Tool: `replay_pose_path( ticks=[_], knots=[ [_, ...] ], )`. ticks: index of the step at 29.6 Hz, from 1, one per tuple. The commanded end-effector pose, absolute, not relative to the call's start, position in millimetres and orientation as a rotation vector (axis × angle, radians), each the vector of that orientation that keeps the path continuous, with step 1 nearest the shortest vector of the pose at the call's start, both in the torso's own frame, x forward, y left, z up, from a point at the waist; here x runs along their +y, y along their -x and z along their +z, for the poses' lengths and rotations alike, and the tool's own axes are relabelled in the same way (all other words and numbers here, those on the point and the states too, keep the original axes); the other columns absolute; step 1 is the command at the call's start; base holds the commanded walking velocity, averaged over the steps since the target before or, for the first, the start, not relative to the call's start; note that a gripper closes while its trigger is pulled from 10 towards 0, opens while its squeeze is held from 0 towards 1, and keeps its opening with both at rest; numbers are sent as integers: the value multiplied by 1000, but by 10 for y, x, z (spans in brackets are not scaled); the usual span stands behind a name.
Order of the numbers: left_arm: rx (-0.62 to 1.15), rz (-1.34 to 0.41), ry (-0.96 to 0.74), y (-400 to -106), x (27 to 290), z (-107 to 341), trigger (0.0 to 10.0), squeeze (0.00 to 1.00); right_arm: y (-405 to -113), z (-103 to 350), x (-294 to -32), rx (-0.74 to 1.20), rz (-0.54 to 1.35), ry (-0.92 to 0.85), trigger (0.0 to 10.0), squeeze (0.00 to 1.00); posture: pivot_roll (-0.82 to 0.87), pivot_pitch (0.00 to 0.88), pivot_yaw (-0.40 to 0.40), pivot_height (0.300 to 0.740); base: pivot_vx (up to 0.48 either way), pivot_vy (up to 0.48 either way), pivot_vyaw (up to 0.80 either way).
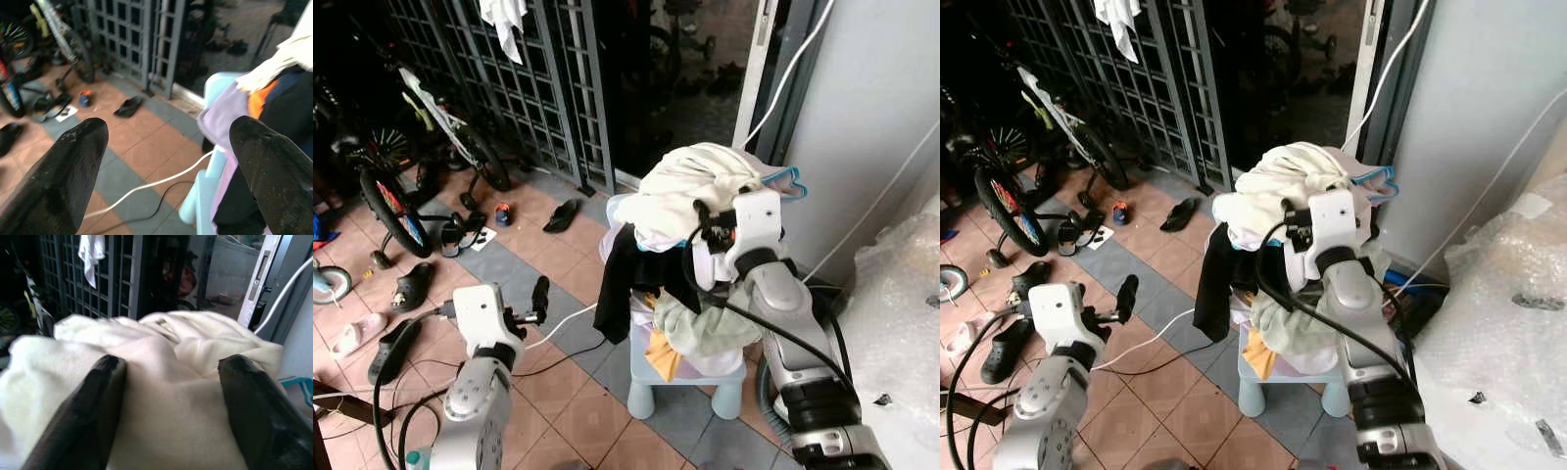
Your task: Clothes washing
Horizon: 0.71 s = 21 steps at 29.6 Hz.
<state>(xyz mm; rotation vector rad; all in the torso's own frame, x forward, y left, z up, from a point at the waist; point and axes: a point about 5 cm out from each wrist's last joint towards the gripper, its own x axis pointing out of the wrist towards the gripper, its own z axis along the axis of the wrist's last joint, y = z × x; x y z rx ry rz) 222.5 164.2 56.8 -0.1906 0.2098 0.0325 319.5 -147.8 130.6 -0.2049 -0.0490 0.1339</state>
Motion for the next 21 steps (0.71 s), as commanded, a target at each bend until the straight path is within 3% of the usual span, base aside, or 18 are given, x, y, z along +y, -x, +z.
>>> replay_pose_path(
  ticks=[1, 6, 21],
  knots=[
    [215, 26, 166, -2208, 1634, 557, 10000, 0, -3237, 1249, -1473, -6, 121, 223, 0, 0, -29, 0, 91, 740, 0, 0, 0],
    [212, 22, 161, -2221, 1628, 566, 10000, 0, -3237, 1072, -1518, 105, 104, 251, 0, 0, -30, 0, 87, 740, 0, 0, 0],
    [220, 30, 151, -2222, 1623, 553, 10000, 0, -3182, 1004, -1427, 127, 173, 162, 0, 0, -39, 0, 86, 740, 0, 0, 0]
  ],
)
